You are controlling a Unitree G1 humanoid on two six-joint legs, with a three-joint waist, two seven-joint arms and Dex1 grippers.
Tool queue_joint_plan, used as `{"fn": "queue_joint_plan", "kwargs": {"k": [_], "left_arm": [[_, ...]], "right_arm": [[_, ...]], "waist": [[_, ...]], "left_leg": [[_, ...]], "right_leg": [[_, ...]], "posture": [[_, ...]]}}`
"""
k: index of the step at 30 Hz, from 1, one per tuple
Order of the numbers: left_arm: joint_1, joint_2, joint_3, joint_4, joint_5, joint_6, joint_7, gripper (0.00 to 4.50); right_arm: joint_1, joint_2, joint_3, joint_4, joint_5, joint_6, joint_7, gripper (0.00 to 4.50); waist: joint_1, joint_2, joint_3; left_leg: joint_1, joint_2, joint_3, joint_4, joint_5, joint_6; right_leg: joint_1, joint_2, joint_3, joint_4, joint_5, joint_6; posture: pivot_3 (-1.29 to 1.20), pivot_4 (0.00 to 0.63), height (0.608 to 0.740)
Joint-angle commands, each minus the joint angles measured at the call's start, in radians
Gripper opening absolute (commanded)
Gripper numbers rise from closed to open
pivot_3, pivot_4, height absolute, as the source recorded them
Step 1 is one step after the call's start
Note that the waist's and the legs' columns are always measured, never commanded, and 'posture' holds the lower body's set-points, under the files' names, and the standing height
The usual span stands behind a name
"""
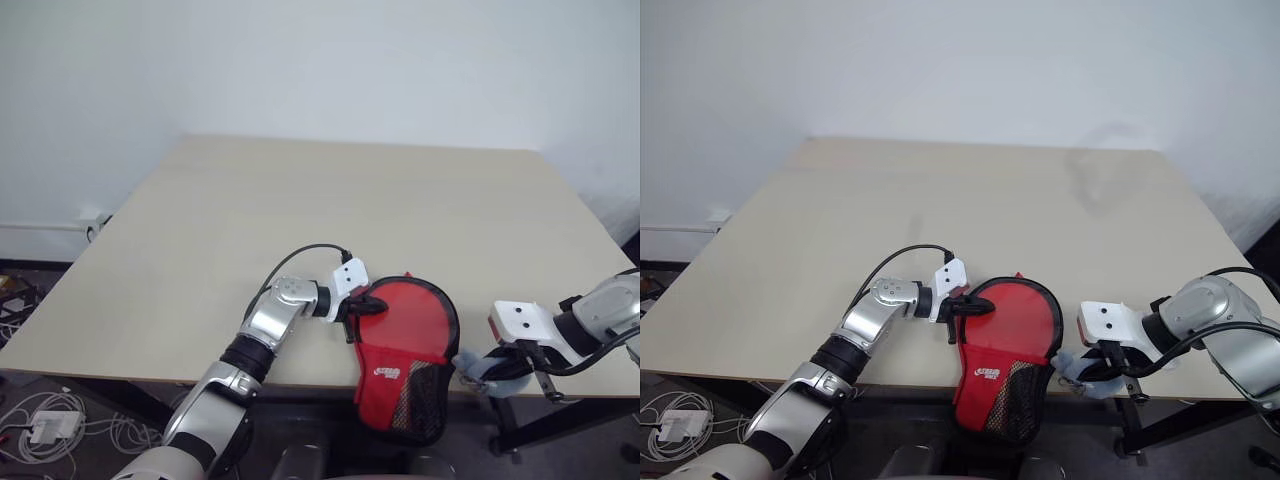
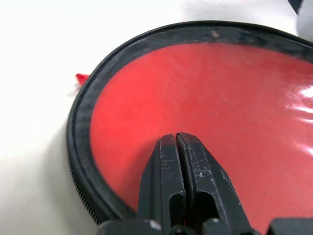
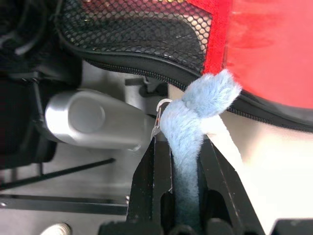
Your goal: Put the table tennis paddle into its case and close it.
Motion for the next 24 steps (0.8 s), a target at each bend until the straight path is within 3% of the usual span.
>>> {"fn": "queue_joint_plan", "kwargs": {"k": [1,10,24], "left_arm": [[0.034,0.021,-0.029,0.068,0.049,0.028,0.004,0.00],[0.014,0.001,-0.036,0.060,0.041,0.014,-0.015,0.00],[-0.002,-0.009,-0.039,0.088,0.051,-0.004,-0.020,0.00]], "right_arm": [[0.027,-0.027,0.002,-0.061,0.026,0.027,0.018,0.09],[-0.034,0.031,0.055,0.018,-0.042,0.044,-0.078,0.09],[-0.131,0.028,0.069,0.174,-0.105,-0.074,-0.047,0.09]], "waist": [[0.000,0.000,0.000],[-0.003,-0.002,0.001],[-0.003,-0.001,0.001]], "left_leg": [[0.000,-0.001,0.000,0.000,0.000,0.000],[0.000,-0.006,0.000,0.001,0.000,0.001],[0.000,-0.006,0.000,0.004,0.000,0.001]], "right_leg": [[0.001,-0.002,-0.001,0.000,0.000,0.001],[0.003,-0.011,-0.009,0.001,0.002,0.007],[0.004,-0.012,-0.010,0.001,0.004,0.010]], "posture": [[0.00,0.000,0.706],[0.00,0.000,0.706],[0.00,0.000,0.706]]}}
